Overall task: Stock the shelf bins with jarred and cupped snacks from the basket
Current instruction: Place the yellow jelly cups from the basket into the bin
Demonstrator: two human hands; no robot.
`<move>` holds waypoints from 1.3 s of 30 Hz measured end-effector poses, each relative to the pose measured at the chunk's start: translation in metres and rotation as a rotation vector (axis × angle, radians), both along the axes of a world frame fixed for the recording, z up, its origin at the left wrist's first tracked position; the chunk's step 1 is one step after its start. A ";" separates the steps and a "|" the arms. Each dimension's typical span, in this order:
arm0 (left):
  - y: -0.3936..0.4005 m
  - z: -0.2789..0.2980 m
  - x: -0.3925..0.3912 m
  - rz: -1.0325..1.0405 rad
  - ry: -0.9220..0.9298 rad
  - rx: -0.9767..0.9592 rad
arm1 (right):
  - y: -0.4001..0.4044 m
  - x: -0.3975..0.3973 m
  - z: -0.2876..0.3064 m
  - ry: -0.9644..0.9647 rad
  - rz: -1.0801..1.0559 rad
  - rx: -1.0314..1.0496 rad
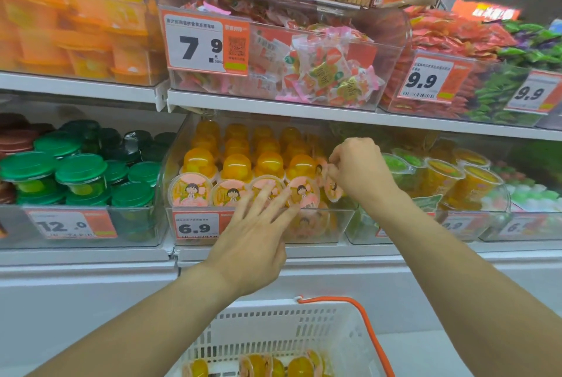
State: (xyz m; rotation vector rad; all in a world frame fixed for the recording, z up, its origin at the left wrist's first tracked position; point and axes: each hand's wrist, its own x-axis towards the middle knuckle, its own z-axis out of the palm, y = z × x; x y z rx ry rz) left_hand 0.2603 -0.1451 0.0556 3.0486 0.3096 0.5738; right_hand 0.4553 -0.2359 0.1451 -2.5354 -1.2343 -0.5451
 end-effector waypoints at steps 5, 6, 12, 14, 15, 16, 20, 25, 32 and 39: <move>0.002 0.000 0.008 -0.008 -0.002 0.061 | 0.000 -0.007 -0.007 0.151 0.042 -0.062; 0.002 -0.001 0.009 -0.005 0.008 0.066 | -0.001 -0.007 -0.006 0.185 0.037 -0.068; 0.002 -0.003 0.012 0.015 0.040 0.069 | -0.007 -0.002 -0.001 0.298 -0.024 -0.084; 0.002 -0.004 0.013 0.008 0.032 0.065 | -0.008 -0.001 -0.002 0.319 -0.033 -0.004; 0.002 -0.004 0.013 0.007 0.028 0.063 | -0.007 -0.001 -0.002 0.317 -0.028 0.044; 0.002 -0.004 0.013 0.008 0.026 0.068 | -0.006 -0.001 -0.002 0.300 -0.024 0.083; 0.000 -0.002 0.012 0.007 0.029 0.095 | -0.004 -0.005 -0.005 0.249 -0.030 0.078; 0.001 0.002 0.014 0.008 0.018 0.189 | -0.005 0.003 -0.010 0.239 -0.077 0.029; 0.006 0.003 0.015 0.017 0.067 0.260 | -0.004 0.001 -0.014 0.234 0.077 0.214; 0.012 0.001 0.013 0.030 0.070 0.264 | -0.008 -0.004 -0.023 0.179 -0.019 -0.024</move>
